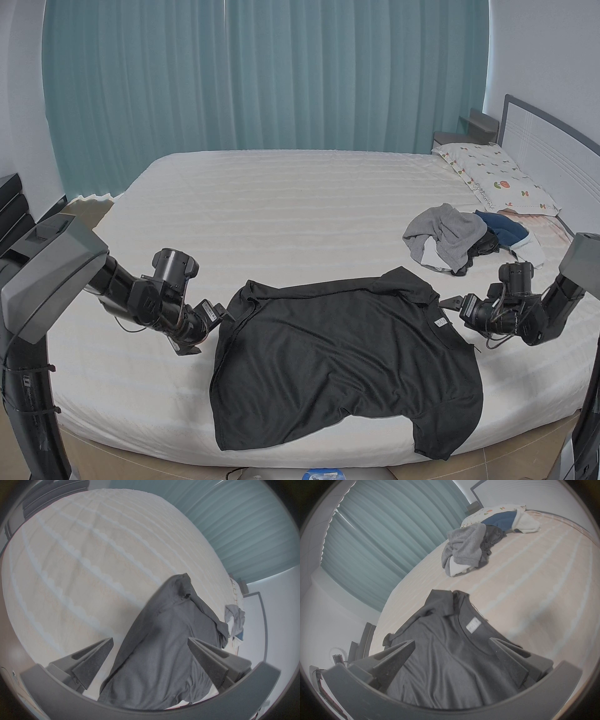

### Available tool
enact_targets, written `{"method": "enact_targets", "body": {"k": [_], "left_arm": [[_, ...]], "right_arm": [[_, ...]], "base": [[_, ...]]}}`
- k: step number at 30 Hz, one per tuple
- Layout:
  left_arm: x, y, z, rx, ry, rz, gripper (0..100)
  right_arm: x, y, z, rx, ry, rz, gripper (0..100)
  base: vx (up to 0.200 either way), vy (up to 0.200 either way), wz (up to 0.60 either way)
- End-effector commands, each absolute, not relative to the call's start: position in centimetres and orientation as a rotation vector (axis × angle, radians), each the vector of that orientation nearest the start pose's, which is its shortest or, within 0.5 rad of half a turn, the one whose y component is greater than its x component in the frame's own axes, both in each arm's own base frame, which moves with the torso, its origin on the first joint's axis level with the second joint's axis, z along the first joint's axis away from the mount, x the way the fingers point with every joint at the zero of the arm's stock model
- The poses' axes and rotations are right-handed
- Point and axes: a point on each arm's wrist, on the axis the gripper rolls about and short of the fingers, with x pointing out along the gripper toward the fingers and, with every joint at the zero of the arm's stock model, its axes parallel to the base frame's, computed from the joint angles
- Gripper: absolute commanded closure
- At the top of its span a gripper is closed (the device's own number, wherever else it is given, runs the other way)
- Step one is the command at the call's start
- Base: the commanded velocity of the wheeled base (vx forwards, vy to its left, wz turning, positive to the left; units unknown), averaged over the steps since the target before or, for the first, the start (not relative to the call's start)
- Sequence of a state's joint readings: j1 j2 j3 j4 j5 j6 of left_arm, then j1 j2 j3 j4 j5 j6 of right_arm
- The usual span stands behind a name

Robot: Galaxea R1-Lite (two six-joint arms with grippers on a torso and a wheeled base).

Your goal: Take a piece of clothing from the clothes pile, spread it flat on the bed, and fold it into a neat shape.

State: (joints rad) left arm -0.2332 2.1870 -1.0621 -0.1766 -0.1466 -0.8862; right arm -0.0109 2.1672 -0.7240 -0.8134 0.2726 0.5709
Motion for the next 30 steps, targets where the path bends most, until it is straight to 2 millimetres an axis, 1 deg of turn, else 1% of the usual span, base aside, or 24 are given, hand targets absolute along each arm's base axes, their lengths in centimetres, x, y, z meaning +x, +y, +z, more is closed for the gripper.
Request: {"method": "enact_targets", "body": {"k": [1, 3, 4, 6, 9, 10, 11, 15, 17, 21, 24, 29, 30], "left_arm": [[30.1, -9.4, 5.5, -0.815, 0.966, -0.004, 0], [29.0, -9.8, 4.8, -0.836, 0.989, 0.004, 0], [28.9, -9.9, 4.8, -0.836, 0.991, 0.002, 0], [28.0, -10.0, 4.0, -0.846, 1.006, 0.010, 0], [27.9, -9.9, 3.4, -0.856, 0.990, 0.006, 0], [27.7, -9.9, 2.8, -0.857, 0.993, 0.009, 0], [27.7, -9.9, 2.7, -0.857, 0.993, 0.009, 0], [27.3, -9.7, 1.3, -0.856, 0.995, 0.011, 0], [27.3, -9.7, 1.1, -0.857, 0.991, 0.008, 0], [27.2, -9.7, 1.0, -0.863, 0.984, 0.007, 0], [27.3, -9.7, 1.1, -0.895, 0.968, 0.033, 0], [27.9, -9.9, 1.6, -0.960, 0.925, 0.035, 0], [27.9, -9.9, 1.6, -0.962, 0.919, 0.030, 0]], "right_arm": [[28.1, -1.0, 3.0, 0.644, 0.678, 0.124, 0], [27.1, -0.9, 2.4, 0.644, 0.677, 0.127, 0], [26.9, -0.9, 2.3, 0.646, 0.680, 0.126, 0], [26.1, -0.9, 1.3, 0.638, 0.683, 0.123, 0], [25.5, -0.8, 0.8, 0.635, 0.665, 0.127, 0], [25.3, -0.8, 0.8, 0.633, 0.642, 0.136, 0], [25.2, -0.8, 0.9, 0.634, 0.638, 0.139, 0], [24.9, -0.8, 0.1, 0.639, 0.642, 0.135, 0], [25.1, -0.9, -0.2, 0.644, 0.650, 0.127, 0], [25.4, -1.3, -0.7, 0.651, 0.649, 0.112, 0], [25.7, -1.9, -1.0, 0.655, 0.622, 0.097, 0], [25.7, -2.1, -1.0, 0.656, 0.604, 0.098, 0], [25.8, -2.0, -1.0, 0.655, 0.602, 0.100, 0]], "base": [[0.000, 0.000, 0.00], [0.000, 0.000, 0.00], [0.000, 0.000, 0.00], [-0.100, 0.000, 0.00], [-0.200, 0.000, 0.00], [-0.200, 0.000, 0.00], [-0.200, 0.000, 0.00], [-0.200, 0.000, 0.00], [-0.200, 0.000, 0.00], [0.000, 0.000, 0.00], [0.000, 0.000, 0.00], [0.000, 0.000, 0.00], [0.000, -0.200, 0.00]]}}
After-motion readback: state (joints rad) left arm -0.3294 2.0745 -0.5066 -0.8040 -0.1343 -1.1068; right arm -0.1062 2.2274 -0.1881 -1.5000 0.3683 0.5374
